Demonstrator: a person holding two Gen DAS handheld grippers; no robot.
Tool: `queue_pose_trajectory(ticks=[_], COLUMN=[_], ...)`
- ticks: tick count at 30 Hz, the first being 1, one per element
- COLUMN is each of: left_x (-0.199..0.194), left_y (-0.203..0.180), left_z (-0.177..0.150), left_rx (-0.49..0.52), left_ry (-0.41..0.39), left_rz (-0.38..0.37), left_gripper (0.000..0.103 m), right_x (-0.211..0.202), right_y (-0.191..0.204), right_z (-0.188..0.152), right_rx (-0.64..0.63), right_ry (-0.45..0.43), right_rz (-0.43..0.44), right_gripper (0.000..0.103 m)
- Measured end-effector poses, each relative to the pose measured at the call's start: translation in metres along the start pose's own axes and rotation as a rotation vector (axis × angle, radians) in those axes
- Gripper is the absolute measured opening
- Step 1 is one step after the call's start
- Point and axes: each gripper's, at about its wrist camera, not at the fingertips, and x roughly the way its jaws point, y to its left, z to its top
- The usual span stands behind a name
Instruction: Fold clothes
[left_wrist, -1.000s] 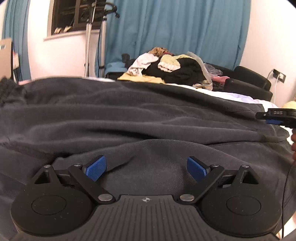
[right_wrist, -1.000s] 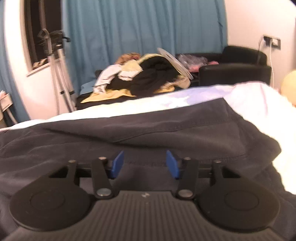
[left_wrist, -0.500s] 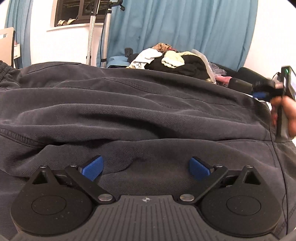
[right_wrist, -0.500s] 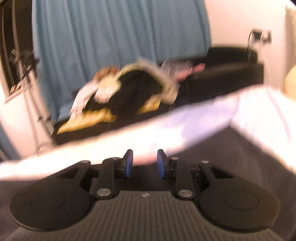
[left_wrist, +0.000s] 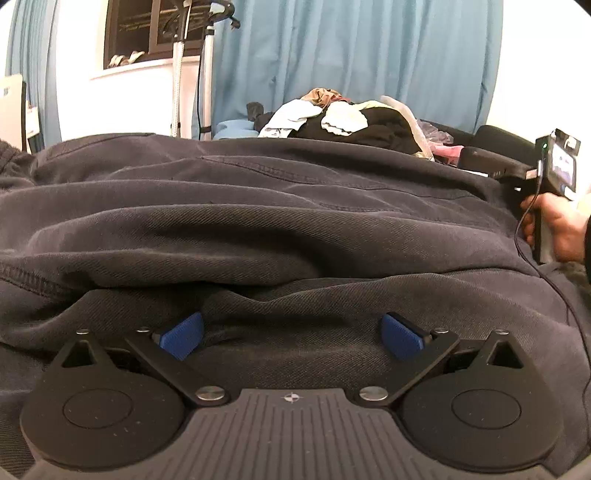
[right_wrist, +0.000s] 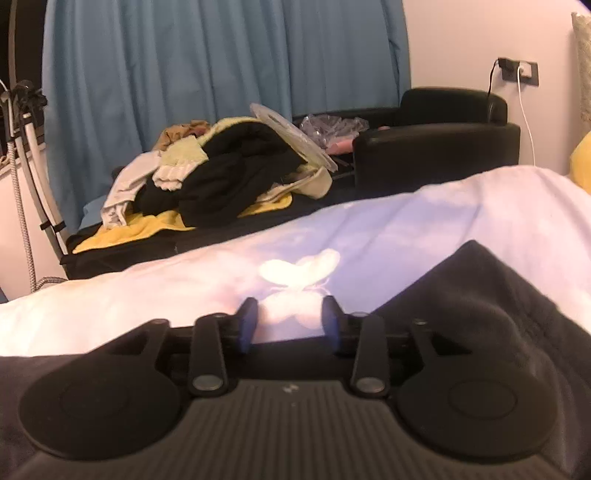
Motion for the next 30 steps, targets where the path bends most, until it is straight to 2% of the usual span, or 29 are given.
queue_pose_trajectory(ticks=[6, 13, 15, 16, 19, 22, 26, 30], left_x=[-0.011, -0.038, -0.05, -0.056, -0.081, -0.109, -0.146, -0.165], left_y=[0.006, 0.025, 0.032, 0.036, 0.05, 0.072, 0.113, 0.164], left_z=[0.002, 0.011, 0.015, 0.017, 0.021, 0.027, 0.041, 0.044], left_rx=[-0.023, -0.091, -0.127, -0.139, -0.174, -0.201, -0.202, -0.175], left_ry=[-0.012, -0.061, -0.079, -0.088, -0.123, -0.162, -0.235, -0.211], left_rz=[-0.029, -0.043, -0.043, -0.039, -0.008, 0.048, 0.201, 0.354], left_gripper=[0.103, 0.103, 0.103, 0.103, 0.103, 0.102, 0.101, 0.1], right_x=[-0.089, -0.225, -0.261, -0.276, -0.306, -0.32, -0.323, -0.317], right_y=[0.001, 0.01, 0.014, 0.016, 0.027, 0.037, 0.054, 0.06], right_z=[-0.011, -0.031, -0.039, -0.045, -0.066, -0.085, -0.092, -0.096], right_rx=[0.163, 0.151, 0.209, 0.22, 0.221, 0.227, 0.16, 0.147], right_ry=[-0.042, 0.062, 0.08, 0.086, 0.122, 0.161, 0.197, 0.234], right_rz=[0.051, 0.131, 0.177, 0.201, 0.242, 0.267, 0.29, 0.328], right_gripper=[0.047, 0.048, 0.051, 0.056, 0.057, 0.057, 0.057, 0.057])
